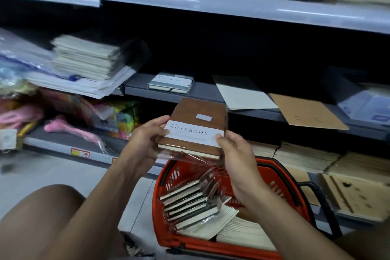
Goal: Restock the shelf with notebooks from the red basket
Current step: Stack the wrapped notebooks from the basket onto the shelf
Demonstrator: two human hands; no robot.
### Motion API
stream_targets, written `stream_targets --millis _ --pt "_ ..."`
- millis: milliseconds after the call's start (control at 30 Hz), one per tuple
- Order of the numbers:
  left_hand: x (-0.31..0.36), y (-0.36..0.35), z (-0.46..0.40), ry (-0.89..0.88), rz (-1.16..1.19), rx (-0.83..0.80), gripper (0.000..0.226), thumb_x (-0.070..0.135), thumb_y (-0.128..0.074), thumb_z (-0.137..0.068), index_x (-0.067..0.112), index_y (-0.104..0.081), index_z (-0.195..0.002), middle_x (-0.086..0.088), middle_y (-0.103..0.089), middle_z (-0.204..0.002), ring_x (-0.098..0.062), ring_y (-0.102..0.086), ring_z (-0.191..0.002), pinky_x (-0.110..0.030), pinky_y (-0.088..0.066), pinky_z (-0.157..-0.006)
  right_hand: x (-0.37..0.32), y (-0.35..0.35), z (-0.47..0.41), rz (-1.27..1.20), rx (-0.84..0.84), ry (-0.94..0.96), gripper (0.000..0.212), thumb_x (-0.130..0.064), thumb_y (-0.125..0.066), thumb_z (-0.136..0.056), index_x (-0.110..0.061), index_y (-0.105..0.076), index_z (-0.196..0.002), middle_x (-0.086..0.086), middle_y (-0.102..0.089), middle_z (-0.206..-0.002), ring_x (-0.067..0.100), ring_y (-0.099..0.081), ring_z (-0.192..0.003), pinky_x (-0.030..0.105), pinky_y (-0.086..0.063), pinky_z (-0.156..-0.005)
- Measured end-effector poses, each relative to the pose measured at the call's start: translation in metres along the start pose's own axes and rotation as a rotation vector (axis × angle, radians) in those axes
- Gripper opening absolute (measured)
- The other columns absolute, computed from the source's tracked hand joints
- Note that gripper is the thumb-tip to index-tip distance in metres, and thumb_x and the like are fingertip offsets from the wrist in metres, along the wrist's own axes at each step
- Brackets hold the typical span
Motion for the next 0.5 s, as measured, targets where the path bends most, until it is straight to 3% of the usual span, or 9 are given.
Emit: stream_targets --millis 67,133,200,300,400,500 --pt "0.009 -0.002 0.0 -0.037 0.039 -0.015 0.047 -0.009 -0.05 -0.091 0.005 -0.062 -0.134 -0.022 -0.07 -0.126 -0.04 -0.065 -0.115 -0.047 -0.051 -0.097 -0.002 -0.008 -0.001 -0.024 -0.015 0.005 0.027 -0.016 -0.072 -0.097 -0.024 -0.07 -0.123 0.017 -0.075 -0.114 0.025 -0.076 -0.104 0.047 -0.059 -0.098" --pt "0.018 -0.005 0.0 -0.062 0.066 -0.042 0.045 -0.008 -0.049 -0.093 0.005 -0.062 -0.135 -0.023 -0.069 -0.127 -0.037 -0.066 -0.111 -0.042 -0.055 -0.09 -0.004 -0.013 -0.005 -0.021 -0.002 0.04 0.036 -0.014 -0.077 -0.092 -0.028 -0.069 -0.124 0.022 -0.071 -0.119 0.033 -0.074 -0.107 0.056 -0.057 -0.1" --pt "0.026 -0.005 -0.002 -0.083 0.081 -0.056 0.046 -0.006 -0.05 -0.094 0.006 -0.061 -0.137 -0.022 -0.069 -0.128 -0.036 -0.067 -0.11 -0.039 -0.059 -0.084 -0.01 -0.018 -0.01 -0.032 0.0 0.092 0.038 -0.01 -0.076 -0.093 -0.029 -0.068 -0.125 0.014 -0.075 -0.116 0.028 -0.074 -0.108 0.051 -0.058 -0.099" --pt "0.045 -0.003 -0.006 -0.125 0.114 -0.026 0.039 -0.005 -0.053 -0.095 0.008 -0.065 -0.13 -0.02 -0.074 -0.119 -0.033 -0.071 -0.102 -0.043 -0.056 -0.087 -0.029 -0.028 -0.02 -0.029 -0.013 0.172 0.038 -0.008 -0.072 -0.096 -0.032 -0.064 -0.125 0.003 -0.077 -0.117 0.018 -0.073 -0.11 0.038 -0.057 -0.099" --pt "0.065 -0.005 -0.015 -0.17 0.103 -0.038 0.031 -0.002 -0.054 -0.096 0.013 -0.069 -0.119 -0.017 -0.077 -0.111 -0.029 -0.074 -0.087 -0.039 -0.06 -0.069 -0.046 -0.042 -0.038 -0.003 -0.059 0.226 0.034 -0.011 -0.072 -0.097 -0.035 -0.065 -0.121 0.009 -0.074 -0.122 0.019 -0.072 -0.112 0.037 -0.057 -0.1" --pt "0.081 -0.003 -0.029 -0.206 0.077 -0.027 0.035 -0.002 -0.059 -0.094 0.013 -0.067 -0.125 -0.018 -0.075 -0.117 -0.035 -0.073 -0.102 -0.04 -0.06 -0.075 -0.059 -0.058 -0.058 0.019 -0.102 0.261 0.032 -0.008 -0.067 -0.099 -0.03 -0.066 -0.123 0.002 -0.077 -0.117 0.014 -0.073 -0.109 0.029 -0.06 -0.092"
Point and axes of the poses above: each hand's wrist, its own z-axis away from the middle knuckle, its own y-axis out of the back of the hand, x = y × z, the point moved 9 cm from there along -z, towards the middle knuckle
